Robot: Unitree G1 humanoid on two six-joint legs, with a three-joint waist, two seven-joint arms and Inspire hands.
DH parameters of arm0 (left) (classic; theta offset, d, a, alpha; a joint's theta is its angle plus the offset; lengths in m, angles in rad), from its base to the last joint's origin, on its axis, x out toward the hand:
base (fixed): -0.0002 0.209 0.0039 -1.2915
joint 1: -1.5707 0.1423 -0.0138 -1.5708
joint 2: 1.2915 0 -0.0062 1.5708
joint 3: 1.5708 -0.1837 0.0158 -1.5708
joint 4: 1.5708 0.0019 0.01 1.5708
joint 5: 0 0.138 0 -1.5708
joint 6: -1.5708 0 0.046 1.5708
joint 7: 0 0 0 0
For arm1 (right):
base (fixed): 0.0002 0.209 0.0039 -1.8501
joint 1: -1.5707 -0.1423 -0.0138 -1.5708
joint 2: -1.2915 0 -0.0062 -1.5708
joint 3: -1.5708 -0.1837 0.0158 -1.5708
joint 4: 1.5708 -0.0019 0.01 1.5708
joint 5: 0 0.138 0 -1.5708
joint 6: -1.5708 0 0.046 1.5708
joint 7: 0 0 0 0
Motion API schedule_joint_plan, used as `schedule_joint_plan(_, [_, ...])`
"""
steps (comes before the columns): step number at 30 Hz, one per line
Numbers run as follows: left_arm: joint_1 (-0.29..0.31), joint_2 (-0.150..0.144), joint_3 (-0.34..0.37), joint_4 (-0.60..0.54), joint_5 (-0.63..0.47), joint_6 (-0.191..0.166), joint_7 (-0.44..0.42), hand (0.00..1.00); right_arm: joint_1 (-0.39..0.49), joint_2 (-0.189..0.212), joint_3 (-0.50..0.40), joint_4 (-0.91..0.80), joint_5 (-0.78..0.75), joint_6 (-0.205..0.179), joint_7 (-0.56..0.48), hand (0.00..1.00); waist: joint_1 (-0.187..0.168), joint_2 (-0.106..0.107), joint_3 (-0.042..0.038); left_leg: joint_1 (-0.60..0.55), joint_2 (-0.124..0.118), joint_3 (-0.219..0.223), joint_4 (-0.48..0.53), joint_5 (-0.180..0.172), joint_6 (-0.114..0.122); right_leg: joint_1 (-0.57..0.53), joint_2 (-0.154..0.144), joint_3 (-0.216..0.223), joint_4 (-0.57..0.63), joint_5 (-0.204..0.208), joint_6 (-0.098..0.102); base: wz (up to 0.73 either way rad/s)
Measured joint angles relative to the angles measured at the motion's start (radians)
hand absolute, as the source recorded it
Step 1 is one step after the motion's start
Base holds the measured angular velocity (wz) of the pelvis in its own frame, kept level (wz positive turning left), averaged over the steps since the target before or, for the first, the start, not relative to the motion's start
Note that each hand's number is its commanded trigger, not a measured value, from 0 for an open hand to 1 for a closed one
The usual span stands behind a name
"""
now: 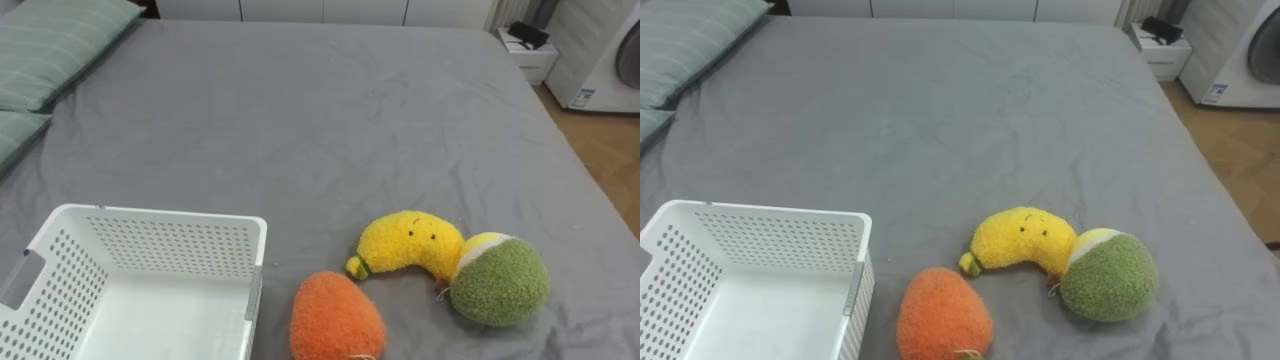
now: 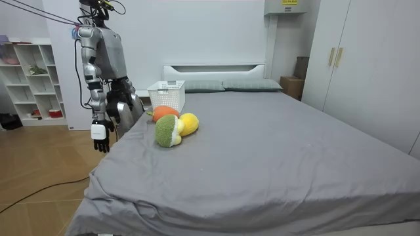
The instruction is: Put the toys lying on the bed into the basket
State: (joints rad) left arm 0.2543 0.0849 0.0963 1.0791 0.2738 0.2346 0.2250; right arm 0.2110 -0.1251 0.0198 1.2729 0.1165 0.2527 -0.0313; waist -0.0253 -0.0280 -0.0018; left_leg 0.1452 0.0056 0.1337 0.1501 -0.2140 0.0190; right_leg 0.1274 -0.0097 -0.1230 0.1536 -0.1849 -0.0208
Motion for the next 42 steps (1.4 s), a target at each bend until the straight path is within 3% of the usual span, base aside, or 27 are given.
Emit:
schedule_joint_plan(23, [0.011,0.002,0.003,0.005,0.002,0.014,-0.020,0.00,-0.026,0.003,-0.004,0.061,-0.001,0.012,0.013,0.00,0.002,0.000,-0.0005,0.007,0.001,-0.001,-0.004,0.000,0.000,0.003,0.001,0.011,-0.001,0.000,0.000,0.00])
schedule_joint_plan(35, [0.017,0.015,0.163,0.002,0.004,0.005,-0.020,0.00,0.012,-0.005,-0.239,0.064,0.203,0.010,-0.017,0.00,-0.029,-0.026,-0.0003,0.021,0.003,0.001,-0.007,-0.001,-0.001,0.013,0.004,0.025,-0.001,0.000,0.000,-0.01])
schedule_joint_plan(42, [0.022,0.030,0.224,-0.001,0.003,-0.013,0.017,0.00,0.010,-0.021,-0.428,-0.001,0.354,-0.007,-0.118,0.00,-0.052,-0.044,-0.0015,0.020,0.000,0.004,-0.007,-0.001,0.000,0.012,0.005,0.025,-0.001,0.001,0.001,0.00])
